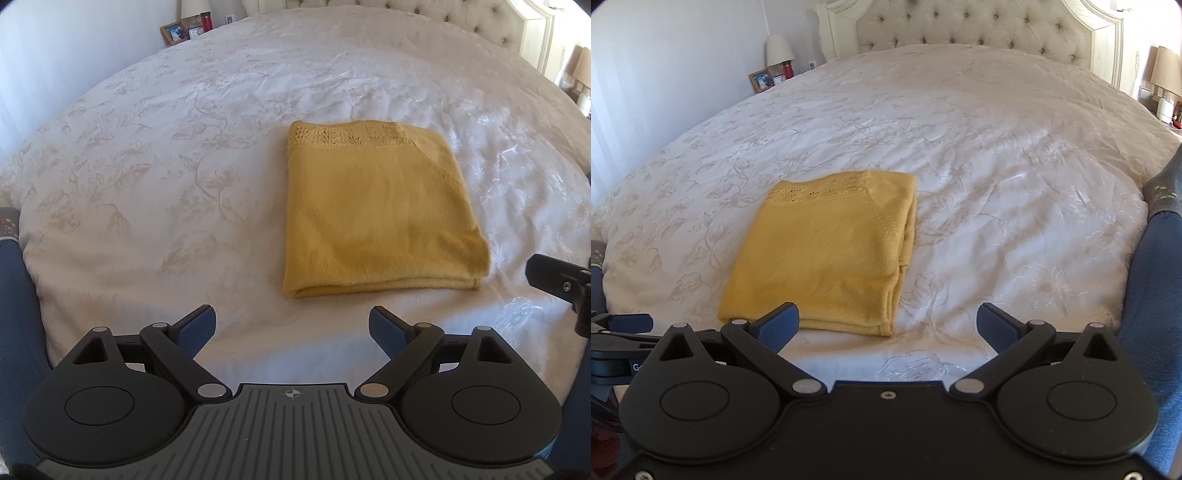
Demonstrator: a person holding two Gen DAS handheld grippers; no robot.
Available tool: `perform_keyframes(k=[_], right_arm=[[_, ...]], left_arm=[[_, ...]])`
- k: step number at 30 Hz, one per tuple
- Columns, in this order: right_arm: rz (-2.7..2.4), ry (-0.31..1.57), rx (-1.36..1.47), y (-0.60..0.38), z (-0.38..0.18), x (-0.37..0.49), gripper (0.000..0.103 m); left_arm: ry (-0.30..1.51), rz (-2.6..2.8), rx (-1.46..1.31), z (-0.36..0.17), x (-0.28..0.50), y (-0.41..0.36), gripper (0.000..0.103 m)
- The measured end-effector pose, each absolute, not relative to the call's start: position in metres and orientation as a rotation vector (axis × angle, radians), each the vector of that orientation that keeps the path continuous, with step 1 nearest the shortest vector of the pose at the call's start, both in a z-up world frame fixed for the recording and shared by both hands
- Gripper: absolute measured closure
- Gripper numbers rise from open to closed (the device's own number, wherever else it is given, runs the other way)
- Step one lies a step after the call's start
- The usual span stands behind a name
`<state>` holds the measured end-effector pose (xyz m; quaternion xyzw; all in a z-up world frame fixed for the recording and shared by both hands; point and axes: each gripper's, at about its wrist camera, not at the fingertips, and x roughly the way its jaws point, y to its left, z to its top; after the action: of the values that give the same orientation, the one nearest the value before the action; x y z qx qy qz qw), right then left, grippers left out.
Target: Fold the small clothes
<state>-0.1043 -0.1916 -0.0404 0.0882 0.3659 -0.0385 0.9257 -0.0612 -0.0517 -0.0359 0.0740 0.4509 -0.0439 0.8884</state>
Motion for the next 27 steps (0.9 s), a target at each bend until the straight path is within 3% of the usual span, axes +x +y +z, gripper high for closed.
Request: perform_keyframes(k=[27], right_arm=[[-0.062,0.757,0.215,-0.1879,-0.044,-0.1026,0.001]], left_arm=[[0.941,-0.13,0.153,-0.0381,-0.0627,-0.0562,0.012]])
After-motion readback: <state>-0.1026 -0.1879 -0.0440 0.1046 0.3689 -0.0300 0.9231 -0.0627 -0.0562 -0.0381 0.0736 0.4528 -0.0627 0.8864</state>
